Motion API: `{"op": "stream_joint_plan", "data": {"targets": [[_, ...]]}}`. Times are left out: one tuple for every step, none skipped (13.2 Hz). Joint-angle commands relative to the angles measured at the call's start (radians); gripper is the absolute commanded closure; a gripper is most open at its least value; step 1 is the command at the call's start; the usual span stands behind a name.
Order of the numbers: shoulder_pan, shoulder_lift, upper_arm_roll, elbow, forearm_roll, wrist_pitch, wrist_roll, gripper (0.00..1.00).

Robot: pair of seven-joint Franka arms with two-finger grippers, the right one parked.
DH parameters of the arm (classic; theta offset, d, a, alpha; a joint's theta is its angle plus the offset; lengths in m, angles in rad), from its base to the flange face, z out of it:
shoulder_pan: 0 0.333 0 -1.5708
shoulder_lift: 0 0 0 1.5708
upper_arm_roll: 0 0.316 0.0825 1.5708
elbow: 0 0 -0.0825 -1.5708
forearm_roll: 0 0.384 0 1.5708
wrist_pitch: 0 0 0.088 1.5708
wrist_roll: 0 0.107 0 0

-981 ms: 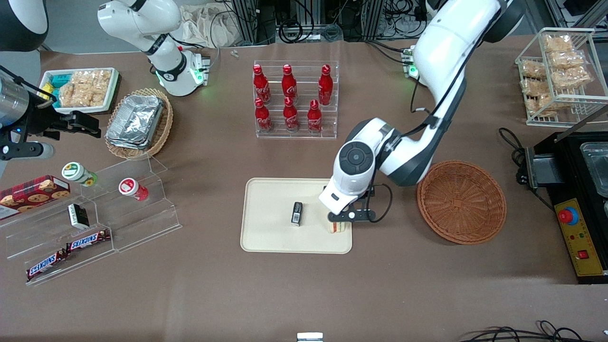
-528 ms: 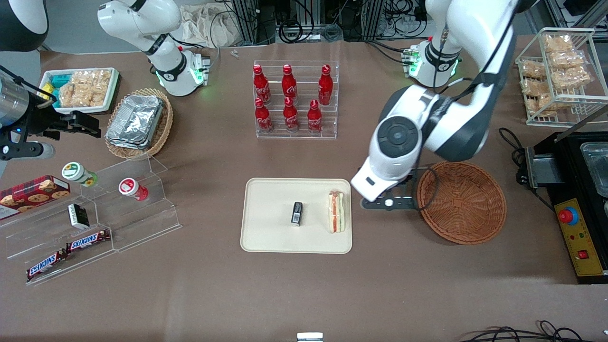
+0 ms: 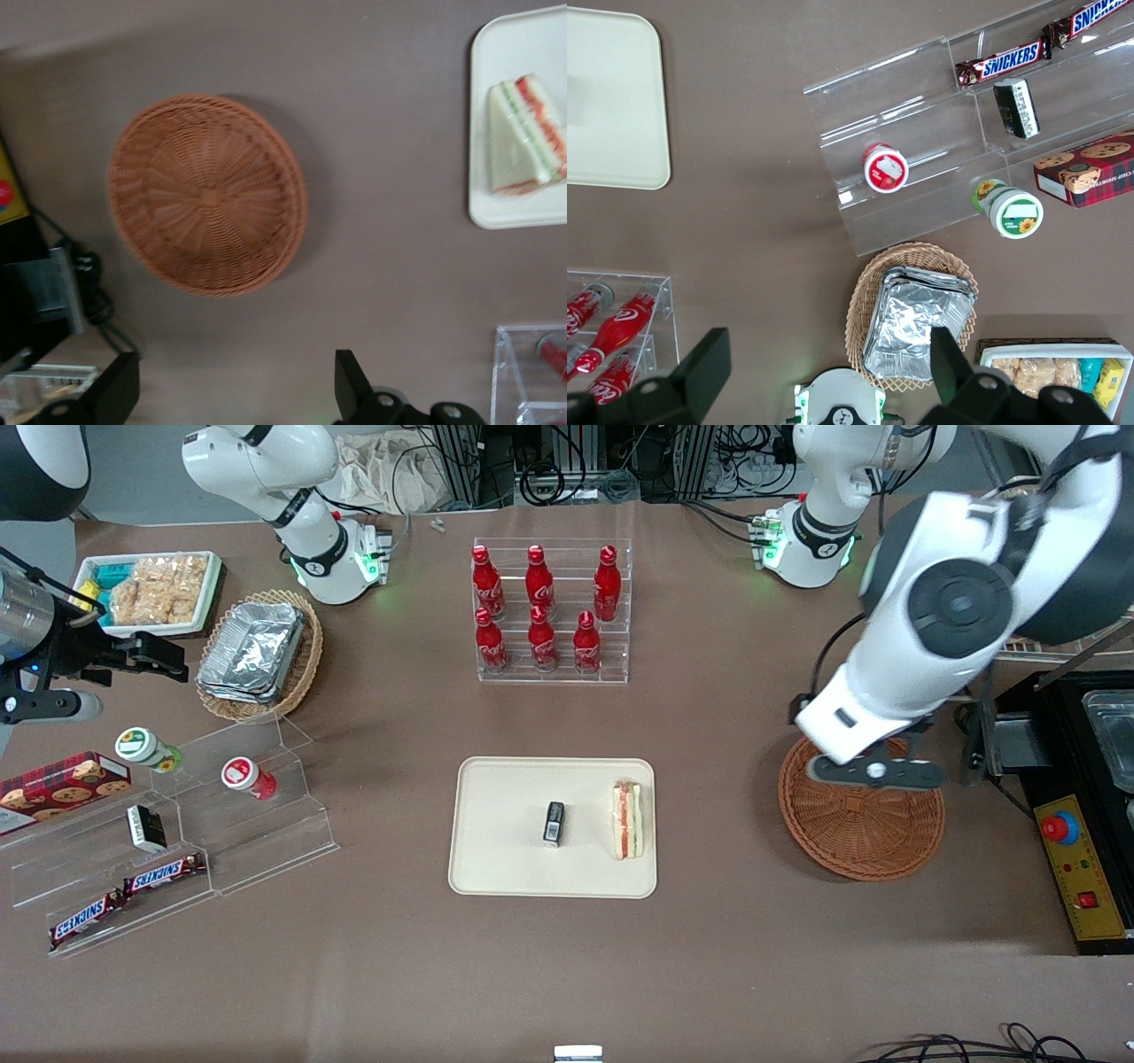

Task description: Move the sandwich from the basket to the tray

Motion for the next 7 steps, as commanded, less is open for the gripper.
{"op": "stream_joint_plan", "data": {"targets": [[0.065,-0.055,-0.001,-0.019,-0.016,-0.034,0.072,0.01],[0.091,-0.056,0.001,-0.016,-0.016,-0.042,0.072,0.01],[0.126,-0.056,0.001,-0.005,-0.019,-0.055,0.071,0.01],[0.151,-0.056,-0.001,0.004,-0.021,-0.075,0.072,0.01],[0.167,-0.056,0.001,0.007,-0.028,-0.077,0.077,0.01],[0.179,-0.056,0.001,0.006,-0.033,-0.077,0.100,0.01],[0.182,-0.056,0.001,0.006,-0.033,-0.077,0.123,0.01]]}}
